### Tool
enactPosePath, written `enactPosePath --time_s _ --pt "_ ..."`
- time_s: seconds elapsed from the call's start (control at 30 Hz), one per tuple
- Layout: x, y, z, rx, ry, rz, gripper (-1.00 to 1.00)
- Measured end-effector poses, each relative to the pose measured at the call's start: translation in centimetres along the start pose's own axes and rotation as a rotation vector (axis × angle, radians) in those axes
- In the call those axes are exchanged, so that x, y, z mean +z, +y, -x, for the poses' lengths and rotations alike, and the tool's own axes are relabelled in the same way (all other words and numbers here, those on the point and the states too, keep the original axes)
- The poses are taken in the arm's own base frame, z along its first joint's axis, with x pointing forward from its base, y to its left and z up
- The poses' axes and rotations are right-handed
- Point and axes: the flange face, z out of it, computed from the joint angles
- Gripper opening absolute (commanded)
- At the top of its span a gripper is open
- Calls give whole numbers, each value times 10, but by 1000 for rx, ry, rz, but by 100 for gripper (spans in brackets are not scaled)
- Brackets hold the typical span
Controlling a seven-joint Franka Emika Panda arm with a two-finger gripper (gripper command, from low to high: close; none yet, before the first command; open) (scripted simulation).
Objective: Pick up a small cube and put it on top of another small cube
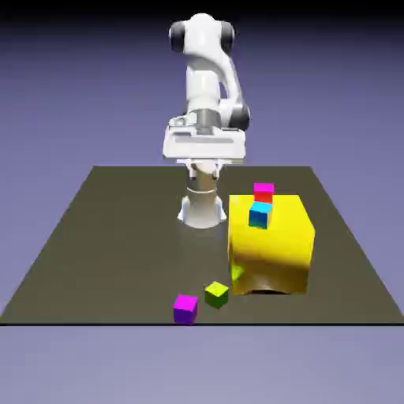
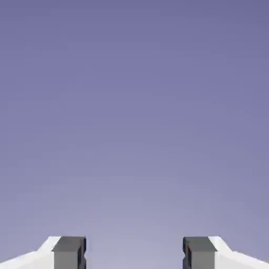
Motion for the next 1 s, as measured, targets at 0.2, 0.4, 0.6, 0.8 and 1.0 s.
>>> enactPosePath --time_s 0.2,0.4,0.6,0.8,1.0 --pt "64 4 -11 63 -137 151 0" --pt "133 18 -13 128 -270 304 0" --pt "203 43 -6 193 -402 460 0" --pt "270 78 13 258 -530 618 0" --pt "331 121 56 271 -555 649 -100"
